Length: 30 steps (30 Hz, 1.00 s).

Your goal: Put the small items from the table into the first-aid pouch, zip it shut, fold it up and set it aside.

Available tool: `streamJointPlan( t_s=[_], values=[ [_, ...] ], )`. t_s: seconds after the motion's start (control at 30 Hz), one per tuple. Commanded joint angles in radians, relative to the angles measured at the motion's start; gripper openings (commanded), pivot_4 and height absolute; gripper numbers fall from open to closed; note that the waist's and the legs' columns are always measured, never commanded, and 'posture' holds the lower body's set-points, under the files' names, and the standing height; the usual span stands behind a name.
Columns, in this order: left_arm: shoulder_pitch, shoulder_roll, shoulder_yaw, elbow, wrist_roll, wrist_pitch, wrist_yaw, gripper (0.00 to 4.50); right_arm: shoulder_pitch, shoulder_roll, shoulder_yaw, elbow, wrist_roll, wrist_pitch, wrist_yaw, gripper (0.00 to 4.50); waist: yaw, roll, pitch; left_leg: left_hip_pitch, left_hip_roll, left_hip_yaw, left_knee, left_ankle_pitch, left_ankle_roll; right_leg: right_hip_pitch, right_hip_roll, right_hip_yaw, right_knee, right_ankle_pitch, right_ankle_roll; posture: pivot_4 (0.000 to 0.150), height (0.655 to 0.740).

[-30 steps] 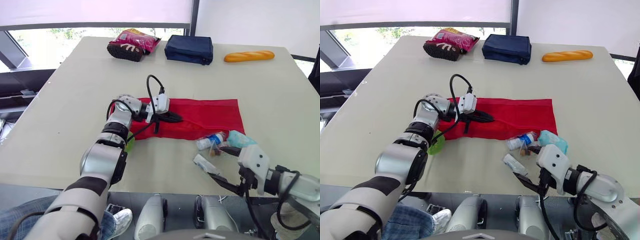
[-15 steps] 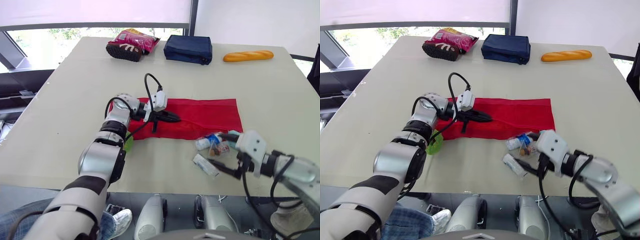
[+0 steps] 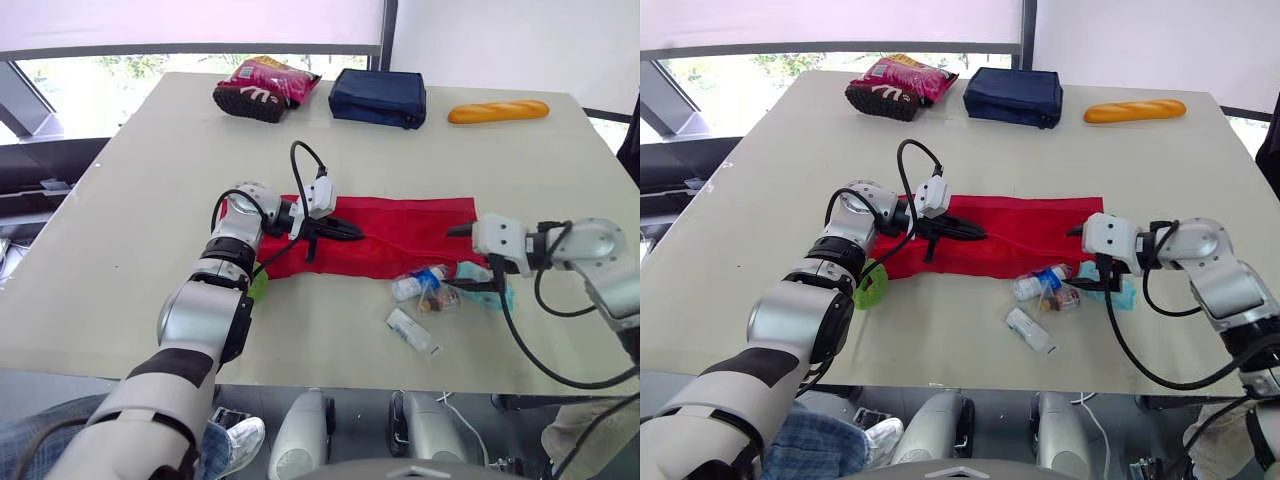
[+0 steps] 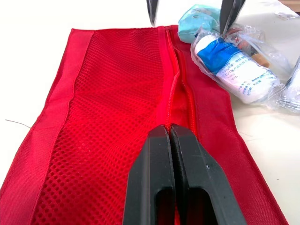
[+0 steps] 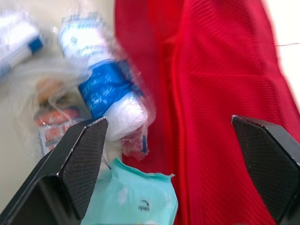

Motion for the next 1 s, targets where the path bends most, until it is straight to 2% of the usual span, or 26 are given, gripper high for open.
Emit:
streamJointPlan(
  t_s=[0.03, 0.27, 0.37, 0.43, 0.47, 0.5, 0.53, 0.6, 0.63, 0.8, 1.0],
  values=[
    [-0.02, 0.002, 0.017, -0.03, -0.014, -0.007, -0.003, 0.02, -0.04, 0.027, 0.018, 0.025, -0.024, -0.062, 0.054, 4.5, 0.0, 0.0, 0.0, 0.0, 0.0, 0.0, 0.0, 0.0, 0.0, 0.0, 0.0, 0.0, 0.0, 0.0, 0.0, 0.15, 0.7164],
    [-0.021, 0.004, 0.018, -0.021, -0.01, -0.012, 0.008, 0.02, -0.054, 0.066, 0.031, 0.034, -0.039, -0.084, 0.107, 4.5, 0.0, 0.0, 0.0, 0.0, 0.0, 0.0, 0.0, 0.0, 0.0, 0.0, 0.0, 0.0, 0.0, 0.0, 0.0, 0.15, 0.7164],
    [-0.02, 0.005, 0.015, -0.015, -0.006, -0.017, 0.013, 0.0, -0.048, 0.073, 0.022, 0.023, -0.037, -0.077, 0.115, 3.68, 0.0, 0.0, 0.0, 0.0, 0.0, 0.0, 0.0, 0.0, 0.0, 0.0, 0.0, 0.0, 0.0, 0.0, 0.0, 0.15, 0.7164],
    [-0.019, 0.004, 0.014, -0.013, -0.005, -0.019, 0.014, 0.0, -0.042, 0.067, 0.012, 0.019, -0.035, -0.074, 0.12, 2.76, 0.0, 0.0, 0.0, 0.0, 0.0, 0.0, 0.001, 0.0, 0.0, 0.0, 0.0, 0.0, 0.0, 0.0, 0.0, 0.15, 0.7164],
    [-0.019, 0.003, 0.014, -0.012, -0.004, -0.019, 0.014, 0.0, -0.04, 0.063, 0.008, 0.017, -0.033, -0.07, 0.121, 2.14, 0.0, 0.0, 0.0, 0.0, 0.0, 0.0, 0.001, 0.0, 0.0, 0.0, 0.0, 0.0, 0.0, 0.0, 0.0, 0.15, 0.7164],
    [-0.02, 0.002, 0.014, -0.011, -0.004, -0.018, 0.014, 0.0, -0.037, 0.059, 0.004, 0.014, -0.032, -0.066, 0.122, 1.96, 0.0, 0.0, 0.0, 0.0, 0.0, 0.0, 0.001, 0.0, 0.0, 0.0, 0.0, 0.0, 0.0, 0.0, 0.0, 0.15, 0.7164],
    [-0.02, 0.001, 0.014, -0.011, -0.004, -0.018, 0.014, 0.0, -0.034, 0.056, 0.0, 0.01, -0.031, -0.063, 0.123, 1.35, 0.0, 0.0, 0.0, 0.0, 0.0, 0.0, 0.001, 0.0, 0.0, 0.0, 0.0, 0.0, 0.001, 0.0, 0.0, 0.15, 0.7164],
    [-0.02, -0.003, 0.014, -0.009, -0.003, -0.019, 0.014, 0.0, -0.02, 0.036, -0.016, -0.009, -0.026, -0.053, 0.125, 0.59, 0.001, 0.0, 0.0, 0.0, 0.0, 0.0, 0.001, 0.0, 0.0, 0.0, 0.0, 0.0, 0.001, 0.0, 0.0, 0.15, 0.7164],
    [-0.02, -0.006, 0.015, -0.007, -0.004, -0.019, 0.014, 0.0, -0.012, 0.029, -0.034, -0.034, -0.013, -0.022, 0.114, 0.04, 0.001, 0.0, 0.0, 0.0, 0.0, 0.0, 0.001, 0.0, 0.0, 0.0, 0.0, 0.0, 0.001, 0.0, 0.0, 0.15, 0.7164],
    [-0.021, -0.011, 0.018, -0.003, -0.003, -0.019, 0.014, 0.0, 0.012, 0.022, -0.099, -0.151, 0.045, 0.157, 0.055, 0.04, 0.001, 0.0, 0.0, 0.0, 0.0, 0.0, 0.001, 0.0, 0.0, 0.0, 0.0, 0.0, 0.001, 0.0, 0.0, 0.15, 0.7164],
    [-0.02, -0.019, 0.022, -0.003, -0.007, -0.024, 0.013, 0.0, 0.071, 0.024, -0.158, -0.438, 0.16, 0.622, -0.083, 0.04, 0.002, 0.0, 0.0, 0.0, 0.0, -0.001, 0.001, 0.0, 0.0, 0.0, -0.001, 0.0, 0.001, 0.0, -0.001, 0.15, 0.7164]
  ],
)
